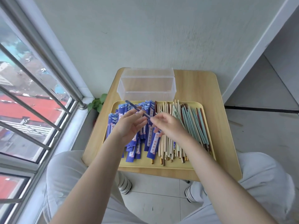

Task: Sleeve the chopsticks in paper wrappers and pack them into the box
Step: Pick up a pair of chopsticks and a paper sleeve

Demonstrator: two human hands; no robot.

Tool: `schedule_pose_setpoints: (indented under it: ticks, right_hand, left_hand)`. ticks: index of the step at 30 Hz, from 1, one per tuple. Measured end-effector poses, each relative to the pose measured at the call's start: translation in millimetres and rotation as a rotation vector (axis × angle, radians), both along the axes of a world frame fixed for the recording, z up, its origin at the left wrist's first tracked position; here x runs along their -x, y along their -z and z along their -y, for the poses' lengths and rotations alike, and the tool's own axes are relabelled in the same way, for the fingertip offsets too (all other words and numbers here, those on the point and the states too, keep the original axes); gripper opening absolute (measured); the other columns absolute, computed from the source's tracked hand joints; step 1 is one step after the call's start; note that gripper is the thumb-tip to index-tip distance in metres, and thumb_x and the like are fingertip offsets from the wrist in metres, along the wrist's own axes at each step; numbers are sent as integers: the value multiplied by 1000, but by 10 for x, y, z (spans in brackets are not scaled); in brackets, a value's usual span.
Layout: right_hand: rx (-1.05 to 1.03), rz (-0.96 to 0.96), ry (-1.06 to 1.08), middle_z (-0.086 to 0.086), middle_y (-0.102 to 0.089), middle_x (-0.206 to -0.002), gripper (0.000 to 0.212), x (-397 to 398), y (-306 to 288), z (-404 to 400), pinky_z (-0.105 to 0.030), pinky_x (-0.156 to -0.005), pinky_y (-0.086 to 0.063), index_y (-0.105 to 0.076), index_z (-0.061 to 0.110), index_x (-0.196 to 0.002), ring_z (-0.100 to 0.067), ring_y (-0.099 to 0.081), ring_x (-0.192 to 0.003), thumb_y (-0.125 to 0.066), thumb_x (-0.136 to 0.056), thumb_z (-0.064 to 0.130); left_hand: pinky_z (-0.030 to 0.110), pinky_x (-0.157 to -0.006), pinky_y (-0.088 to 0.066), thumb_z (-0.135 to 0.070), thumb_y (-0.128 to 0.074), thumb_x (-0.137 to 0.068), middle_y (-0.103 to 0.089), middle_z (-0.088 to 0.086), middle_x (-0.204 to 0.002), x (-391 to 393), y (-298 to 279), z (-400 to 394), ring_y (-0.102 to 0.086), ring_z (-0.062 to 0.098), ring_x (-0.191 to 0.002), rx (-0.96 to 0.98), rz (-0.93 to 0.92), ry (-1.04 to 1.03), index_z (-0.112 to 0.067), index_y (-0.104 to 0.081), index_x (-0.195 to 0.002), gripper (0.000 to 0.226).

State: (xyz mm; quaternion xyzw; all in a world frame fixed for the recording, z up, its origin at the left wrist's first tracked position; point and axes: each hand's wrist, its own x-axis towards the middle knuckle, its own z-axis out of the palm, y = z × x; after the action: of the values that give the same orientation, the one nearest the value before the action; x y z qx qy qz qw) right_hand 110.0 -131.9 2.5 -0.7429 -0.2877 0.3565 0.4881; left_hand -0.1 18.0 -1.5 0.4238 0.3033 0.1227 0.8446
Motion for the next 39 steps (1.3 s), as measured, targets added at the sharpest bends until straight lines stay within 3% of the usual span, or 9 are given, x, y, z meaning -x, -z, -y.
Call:
schedule_pose_setpoints:
  ticks: [5, 11, 15, 17, 19, 22, 25, 32, 39]
  right_hand:
    - [-84, -42, 7, -17, -73, -96, 31, 37, 5, 17, -32, -70, -61, -65, 11, -119, -13, -68, -69, -69, -94, 28]
    - [-96, 8, 102, -4, -73, -87, 27, -65, -11, 59, -29, -68, -61, -65, 10, -118, -12, -69, -66, -71, -93, 19]
    - [46, 208, 143, 1, -70, -88, 24, -201, -31, 152, -23, -62, -58, -66, 17, -117, -9, -66, -68, -68, -95, 26]
    - [77, 211, 76, 3, -69, -85, 27, -246, -55, 167, -29, -64, -56, -68, 18, -118, -9, -64, -69, -69, -94, 29]
    - [90, 214, -22, 10, -67, -87, 25, -258, -93, 162, -21, -63, -48, -69, 19, -118, -3, -61, -69, -67, -95, 30]
    - [66, 179, -72, 9, -66, -98, 23, -261, -132, 146, -23, -70, -50, -63, 27, -116, -6, -64, -75, -66, -95, 36]
    - [66, 138, 53, 1, -68, -98, 26, -321, -33, 153, -33, -76, -55, -55, 25, -112, -12, -67, -78, -61, -96, 45]
    - [488, 778, -11, 1, -61, -103, 11, -252, 271, 89, -32, -67, -53, -60, 16, -103, -17, -62, -82, -55, -101, 25]
    - [606, 817, 20, -5, -60, -112, 14, -163, 318, -57, -30, -61, -43, -61, 11, -111, -20, -60, -83, -55, -100, 16]
  left_hand:
    - [25, -80, -58, -12, -68, -82, -73, 9, -97, 114, -5, 1, -73, 20, -91, 74, 85, -30, -8, -61, -98, 17]
    - [29, -81, -61, -10, -71, -87, -72, 15, -101, 77, -86, 90, -74, 20, -89, -36, -95, -60, -1, -62, -106, 23]
    - [30, -72, -54, -32, -76, -86, -66, 1, -92, 28, -181, 147, -63, 16, -79, -1024, -581, -76, -12, -62, -105, 31]
    - [36, -93, -44, -37, -74, -86, -61, -2, -116, -30, -264, 155, -57, 19, -108, -1544, -541, 151, -19, -63, -117, 38]
    - [41, -108, -35, -43, -70, -89, -55, -3, -134, -130, -328, 165, -50, 21, -126, -1669, -548, 506, -23, -58, -133, 49]
    - [30, -79, -51, -40, -63, -95, -69, -1, -100, -231, -329, 152, -64, 18, -89, -1487, -507, 657, -19, -69, -115, 30]
    - [18, -53, -42, -33, -57, -100, -62, -1, -75, -213, -237, 128, -55, 14, -62, -1363, -519, 564, -18, -64, -91, 19]
    - [34, -60, -48, -54, -32, -105, -53, 7, -69, -95, -62, 161, -51, 19, -56, -791, -400, 403, -23, -60, -101, 42]
    - [29, -58, -39, -50, -32, -107, -53, 4, -73, -70, -31, 122, -47, 17, -60, -284, -262, 347, -11, -61, -117, 50]
